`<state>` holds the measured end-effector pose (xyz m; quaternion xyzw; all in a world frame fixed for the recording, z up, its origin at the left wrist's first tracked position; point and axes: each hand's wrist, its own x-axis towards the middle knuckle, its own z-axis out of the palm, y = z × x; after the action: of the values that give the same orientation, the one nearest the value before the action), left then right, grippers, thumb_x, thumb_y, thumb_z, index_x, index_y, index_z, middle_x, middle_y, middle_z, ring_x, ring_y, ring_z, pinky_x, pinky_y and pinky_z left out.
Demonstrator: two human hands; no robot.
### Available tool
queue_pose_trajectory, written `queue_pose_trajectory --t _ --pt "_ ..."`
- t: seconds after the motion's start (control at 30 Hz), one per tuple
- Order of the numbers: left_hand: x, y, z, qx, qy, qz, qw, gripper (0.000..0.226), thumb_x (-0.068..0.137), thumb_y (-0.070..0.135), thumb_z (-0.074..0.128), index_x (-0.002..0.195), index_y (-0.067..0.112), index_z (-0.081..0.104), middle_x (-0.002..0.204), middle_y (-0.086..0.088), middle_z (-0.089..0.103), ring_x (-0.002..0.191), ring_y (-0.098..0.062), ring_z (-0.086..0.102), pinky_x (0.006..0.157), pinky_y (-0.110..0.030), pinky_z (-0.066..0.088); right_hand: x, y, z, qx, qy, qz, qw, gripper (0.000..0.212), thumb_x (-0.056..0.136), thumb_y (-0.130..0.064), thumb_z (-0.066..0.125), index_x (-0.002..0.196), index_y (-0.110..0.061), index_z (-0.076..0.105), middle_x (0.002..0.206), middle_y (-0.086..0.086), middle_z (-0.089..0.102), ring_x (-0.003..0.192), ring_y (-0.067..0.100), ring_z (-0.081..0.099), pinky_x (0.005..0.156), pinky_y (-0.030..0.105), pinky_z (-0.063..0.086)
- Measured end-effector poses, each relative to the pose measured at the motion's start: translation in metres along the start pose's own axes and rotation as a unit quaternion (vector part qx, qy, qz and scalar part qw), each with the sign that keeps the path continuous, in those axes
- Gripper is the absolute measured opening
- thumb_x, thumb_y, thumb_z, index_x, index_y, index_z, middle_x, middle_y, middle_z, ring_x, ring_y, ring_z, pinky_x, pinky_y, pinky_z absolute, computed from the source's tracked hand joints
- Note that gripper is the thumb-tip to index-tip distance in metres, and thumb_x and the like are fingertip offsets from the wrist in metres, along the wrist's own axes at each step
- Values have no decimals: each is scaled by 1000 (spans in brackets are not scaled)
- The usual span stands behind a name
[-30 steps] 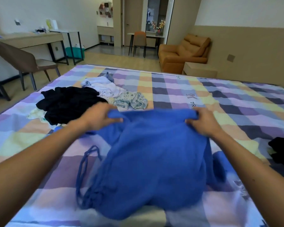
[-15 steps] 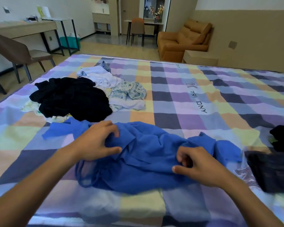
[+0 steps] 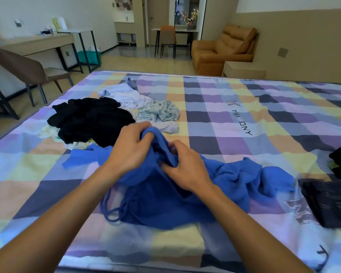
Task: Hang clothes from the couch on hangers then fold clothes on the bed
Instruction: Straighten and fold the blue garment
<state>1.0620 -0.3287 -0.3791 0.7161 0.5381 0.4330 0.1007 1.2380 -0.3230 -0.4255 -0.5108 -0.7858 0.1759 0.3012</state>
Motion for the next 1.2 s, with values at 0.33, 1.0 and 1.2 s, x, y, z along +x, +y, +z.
queue_pose_trajectory --t 0.33,1.0,1.2 --pt "75 30 -101 198 3 147 969 14 78 29 53 75 16 49 60 3 48 61 -27 44 57 -37 34 70 20 -143 -120 124 66 983 29 71 1 49 85 -23 59 93 5 69 90 32 61 70 38 48" --pt "99 -3 -146 -36 -160 59 985 54 77 68 70 93 19 56 72 -7 58 60 -20 50 57 -31 37 64 37 -281 176 -202 62 962 30 95 -12 63 121 1 68 119 17 72 107 33 71 88 34 59" --pt "116 2 -175 58 -69 178 980 42 81 51 69 87 15 48 68 -4 49 59 -19 39 54 -34 32 76 31 -312 114 -75 7 991 33 82 -31 71 94 0 69 85 8 72 78 17 67 69 29 52"
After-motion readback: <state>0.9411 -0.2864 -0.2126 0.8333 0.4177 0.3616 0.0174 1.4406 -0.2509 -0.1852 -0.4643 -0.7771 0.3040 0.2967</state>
